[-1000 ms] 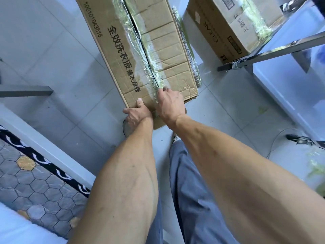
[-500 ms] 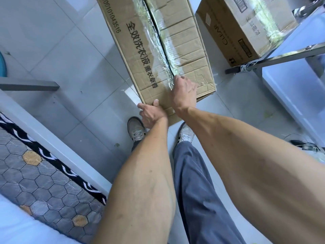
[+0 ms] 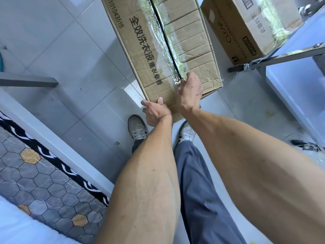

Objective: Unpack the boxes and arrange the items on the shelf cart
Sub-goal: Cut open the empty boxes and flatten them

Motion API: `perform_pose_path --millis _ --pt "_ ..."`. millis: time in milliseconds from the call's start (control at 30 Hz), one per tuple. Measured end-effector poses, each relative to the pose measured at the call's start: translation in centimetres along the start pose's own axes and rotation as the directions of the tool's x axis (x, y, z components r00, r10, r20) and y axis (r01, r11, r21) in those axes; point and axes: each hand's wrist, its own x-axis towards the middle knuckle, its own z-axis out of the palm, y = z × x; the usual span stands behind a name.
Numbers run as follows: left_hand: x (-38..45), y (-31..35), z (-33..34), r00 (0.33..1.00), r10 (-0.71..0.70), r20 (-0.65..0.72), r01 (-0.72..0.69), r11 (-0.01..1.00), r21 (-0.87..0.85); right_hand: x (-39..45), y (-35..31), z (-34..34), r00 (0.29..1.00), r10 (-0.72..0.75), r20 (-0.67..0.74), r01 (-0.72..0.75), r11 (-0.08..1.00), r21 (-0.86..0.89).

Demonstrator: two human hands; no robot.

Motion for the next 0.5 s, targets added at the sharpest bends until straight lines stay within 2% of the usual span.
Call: perform_pose_path --millis 33,67,133,200,267,367,500 --pt "0.0 0.0 -0.1 1.0 -0.017 0.016 0.017 1.0 -0.006 -0.6 -0.3 0.3 0.991 0.121 0.05 -0.12 0.993 -0.019" --pt "0.1 -0.1 -0.3 0.999 -0.041 0.029 0.042 0.999 -0.019 -1.2 -0.6 0.5 0.975 0.187 0.123 -0.18 0.982 -0.063" --pt "0.6 -0.2 -0.7 0.996 -0.077 0.041 0.078 0.996 -0.038 -1.7 -0.8 0.7 0.952 0.131 0.276 -0.092 0.984 -0.152" --pt "1.2 -0.4 -1.0 0.996 -0.076 0.038 0.078 0.997 -0.028 -0.6 -0.9 0.1 0.942 0.016 0.336 0.067 0.97 -0.235" --pt "1.2 -0.4 -1.0 0.998 -0.05 0.036 0.05 0.999 0.003 1.0 -1.0 -0.5 0.95 -0.041 0.31 0.13 0.953 -0.274" --pt "0.9 0.2 -0.5 0.998 -0.034 0.047 0.034 0.999 -0.005 2.2 -2.0 -0.8 0.977 -0.111 0.184 0.155 0.958 -0.241" --pt "0.8 0.5 -0.5 0.995 -0.065 0.073 0.065 0.998 -0.001 3.8 -5.0 -0.8 0.979 -0.2 0.046 0.205 0.971 -0.127"
